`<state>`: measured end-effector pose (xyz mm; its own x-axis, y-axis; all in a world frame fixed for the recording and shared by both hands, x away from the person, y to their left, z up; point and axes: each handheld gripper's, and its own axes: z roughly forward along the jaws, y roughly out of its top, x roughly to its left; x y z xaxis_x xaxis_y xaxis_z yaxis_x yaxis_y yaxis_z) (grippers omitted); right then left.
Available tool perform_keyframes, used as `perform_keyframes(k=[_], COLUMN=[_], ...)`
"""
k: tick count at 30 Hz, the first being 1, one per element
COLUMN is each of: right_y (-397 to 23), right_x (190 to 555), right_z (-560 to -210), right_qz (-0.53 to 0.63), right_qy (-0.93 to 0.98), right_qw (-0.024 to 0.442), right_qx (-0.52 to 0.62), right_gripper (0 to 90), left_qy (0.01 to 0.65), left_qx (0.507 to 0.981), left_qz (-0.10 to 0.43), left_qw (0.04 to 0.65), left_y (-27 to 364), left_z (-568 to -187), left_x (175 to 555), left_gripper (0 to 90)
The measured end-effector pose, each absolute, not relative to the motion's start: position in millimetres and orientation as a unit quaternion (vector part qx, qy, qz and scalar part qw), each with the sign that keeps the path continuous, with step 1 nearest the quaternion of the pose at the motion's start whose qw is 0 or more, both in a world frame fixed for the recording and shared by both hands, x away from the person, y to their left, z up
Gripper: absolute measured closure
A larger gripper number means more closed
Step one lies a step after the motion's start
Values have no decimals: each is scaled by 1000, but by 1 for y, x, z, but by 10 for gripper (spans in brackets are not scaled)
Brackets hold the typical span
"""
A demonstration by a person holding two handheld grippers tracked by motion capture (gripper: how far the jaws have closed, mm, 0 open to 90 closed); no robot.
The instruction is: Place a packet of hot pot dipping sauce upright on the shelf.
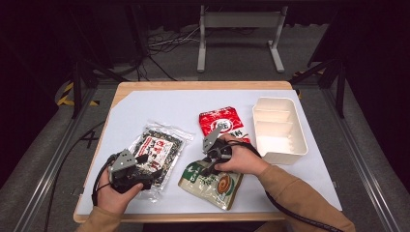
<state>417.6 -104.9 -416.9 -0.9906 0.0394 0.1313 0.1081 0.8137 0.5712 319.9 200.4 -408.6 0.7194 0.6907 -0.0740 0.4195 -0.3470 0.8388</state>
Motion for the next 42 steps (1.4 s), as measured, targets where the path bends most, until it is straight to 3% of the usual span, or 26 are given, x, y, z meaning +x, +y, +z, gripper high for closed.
perform_keyframes(k=[7,13,26,42], right_y=[-98,-99,-111,-145], right_x=[413,413,412,389], right_z=[-423,-425,-403,-345], right_qz=[-276,-272,-295,-323], right_qy=[-960,-962,-954,-945], right_qw=[31,-1,-10,-14], right_qx=[-26,-31,-44,-44], right_gripper=[651,879,891,892], left_qy=[345,347,348,352], left_qx=[806,805,801,791], left_qz=[149,148,150,151], left_qw=[457,458,463,477], left_y=[201,201,201,200], left_z=[-409,-409,-408,-406], left_x=[319,319,321,325], left_gripper=[256,255,259,263])
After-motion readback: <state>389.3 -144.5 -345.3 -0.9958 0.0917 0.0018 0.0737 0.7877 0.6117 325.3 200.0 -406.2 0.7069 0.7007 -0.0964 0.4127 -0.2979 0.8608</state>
